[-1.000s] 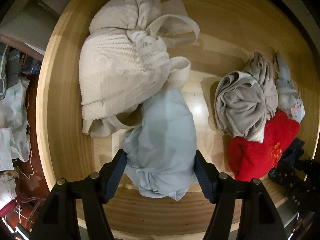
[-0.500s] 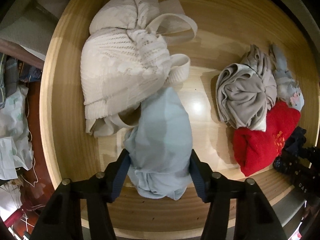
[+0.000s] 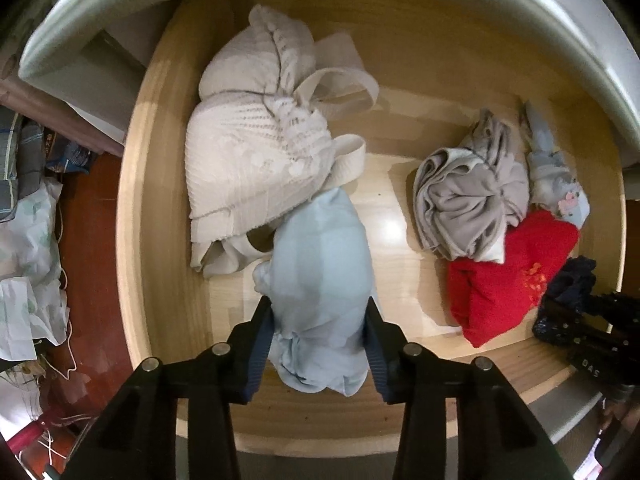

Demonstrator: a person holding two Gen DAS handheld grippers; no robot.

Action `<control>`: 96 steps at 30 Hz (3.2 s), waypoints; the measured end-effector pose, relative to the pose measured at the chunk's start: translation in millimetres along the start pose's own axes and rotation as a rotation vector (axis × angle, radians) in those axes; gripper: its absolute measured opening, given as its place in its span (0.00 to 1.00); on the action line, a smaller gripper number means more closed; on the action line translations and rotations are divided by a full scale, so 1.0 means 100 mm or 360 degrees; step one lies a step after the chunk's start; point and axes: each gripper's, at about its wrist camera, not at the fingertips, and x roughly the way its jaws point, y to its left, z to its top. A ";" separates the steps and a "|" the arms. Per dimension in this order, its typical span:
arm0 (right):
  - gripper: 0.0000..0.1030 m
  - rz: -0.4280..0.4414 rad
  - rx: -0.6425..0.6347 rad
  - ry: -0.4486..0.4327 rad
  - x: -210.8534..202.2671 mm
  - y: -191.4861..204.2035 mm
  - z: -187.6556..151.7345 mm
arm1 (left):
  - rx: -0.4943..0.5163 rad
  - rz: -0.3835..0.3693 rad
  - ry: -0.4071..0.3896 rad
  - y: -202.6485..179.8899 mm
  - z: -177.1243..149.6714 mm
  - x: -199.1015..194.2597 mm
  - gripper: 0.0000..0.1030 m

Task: Take underwear out of drawer
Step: 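Lift the pale blue cloth with the left gripper over the white box, then lower the pale blue cloth into the white box and open the left gripper, then withdraw the empty left gripper back to the open drawer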

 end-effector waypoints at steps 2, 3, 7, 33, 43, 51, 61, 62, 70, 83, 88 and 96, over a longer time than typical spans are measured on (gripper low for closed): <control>0.30 0.0001 0.0000 0.0002 0.00 0.00 0.00 | 0.0009 0.0007 -0.0012 -0.02 -0.02 -0.08 0.42; 0.30 0.0001 0.0000 0.0002 0.00 0.00 0.00 | 0.0015 0.0005 -0.0022 -0.05 -0.03 -0.13 0.42; 0.30 0.0001 0.0000 0.0002 0.00 0.00 0.00 | 0.0043 0.0012 -0.0064 -0.13 -0.04 -0.27 0.42; 0.30 0.0002 -0.0002 0.0003 -0.01 0.00 0.02 | 0.0207 -0.0075 -0.0443 -0.13 -0.54 -1.72 0.42; 0.30 0.0002 -0.0002 0.0004 -0.01 0.00 0.02 | 0.0193 -0.0084 -0.0839 -0.06 -0.29 -2.83 0.42; 0.30 0.0003 -0.0001 0.0005 -0.01 0.00 0.02 | 0.0292 0.0042 -0.1000 -0.38 0.38 -3.14 0.42; 0.30 0.0005 0.0000 0.0006 -0.02 0.00 0.03 | 0.0379 0.0154 -0.0808 -0.68 1.02 -2.42 0.42; 0.30 0.0005 0.0000 0.0006 -0.01 0.00 0.04 | 0.0371 0.0157 -0.0771 -0.68 1.04 -2.32 0.42; 0.30 0.0013 0.0001 0.0005 0.01 0.01 0.07 | 0.0320 0.0129 -0.0660 -0.64 1.11 -1.98 0.43; 0.30 0.0013 0.0003 0.0005 0.03 -0.01 0.09 | 0.0216 0.0010 -0.0651 -0.55 0.95 -2.20 0.51; 0.30 0.0013 0.0005 0.0010 0.02 -0.01 0.11 | 0.0220 0.0017 -0.0726 -0.49 0.70 -2.40 0.53; 0.30 0.0014 0.0006 0.0010 0.02 -0.01 0.11 | 0.0227 0.0120 -0.0772 -0.27 0.02 -2.33 0.53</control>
